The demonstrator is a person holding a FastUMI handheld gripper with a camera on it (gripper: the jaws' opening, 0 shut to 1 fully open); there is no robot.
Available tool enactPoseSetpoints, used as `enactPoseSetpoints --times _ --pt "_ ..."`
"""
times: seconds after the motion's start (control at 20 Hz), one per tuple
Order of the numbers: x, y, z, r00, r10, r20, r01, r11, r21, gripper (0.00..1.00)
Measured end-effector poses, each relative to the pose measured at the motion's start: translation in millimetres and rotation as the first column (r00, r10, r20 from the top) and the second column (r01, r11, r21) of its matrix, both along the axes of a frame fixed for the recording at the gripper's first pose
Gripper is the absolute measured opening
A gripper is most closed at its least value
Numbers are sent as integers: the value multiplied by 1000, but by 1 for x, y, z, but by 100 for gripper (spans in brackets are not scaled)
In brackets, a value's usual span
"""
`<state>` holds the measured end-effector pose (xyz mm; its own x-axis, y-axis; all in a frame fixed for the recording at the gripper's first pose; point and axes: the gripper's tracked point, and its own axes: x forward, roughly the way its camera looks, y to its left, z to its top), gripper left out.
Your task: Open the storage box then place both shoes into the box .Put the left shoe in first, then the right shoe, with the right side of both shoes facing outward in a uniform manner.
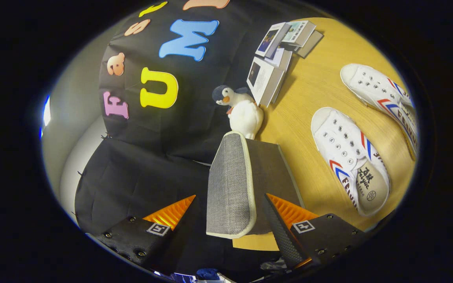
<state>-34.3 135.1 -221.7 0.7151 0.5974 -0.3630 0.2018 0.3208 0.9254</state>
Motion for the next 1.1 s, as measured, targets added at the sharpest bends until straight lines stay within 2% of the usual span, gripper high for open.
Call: enactPoseSetpoints --times 0.25,0.35,0.45,0.55,0.65,0.75,0.8,0.85,1.0,1.05,1.1 --pt "-4 13 -11 999 18 -44 -14 997 73 97" --pt "-1 18 -15 998 23 -63 -15 993 117 93" --pt "-2 23 -18 996 38 -75 -27 990 136 93" --pt "-3 28 -21 995 50 -89 -37 989 143 75" --pt "-7 33 -20 992 80 -96 -65 986 157 75" --pt "-7 36 -29 991 89 -96 -79 991 105 75" --pt "-1 29 -27 994 53 -99 -41 992 116 49" --pt "2 28 -28 992 58 -109 -44 991 128 23" --pt "-4 29 -18 993 90 -78 -78 986 147 23" --pt "-3 19 -14 995 33 -92 -22 993 118 23" --pt "5 31 -18 995 56 -82 -47 992 116 0"
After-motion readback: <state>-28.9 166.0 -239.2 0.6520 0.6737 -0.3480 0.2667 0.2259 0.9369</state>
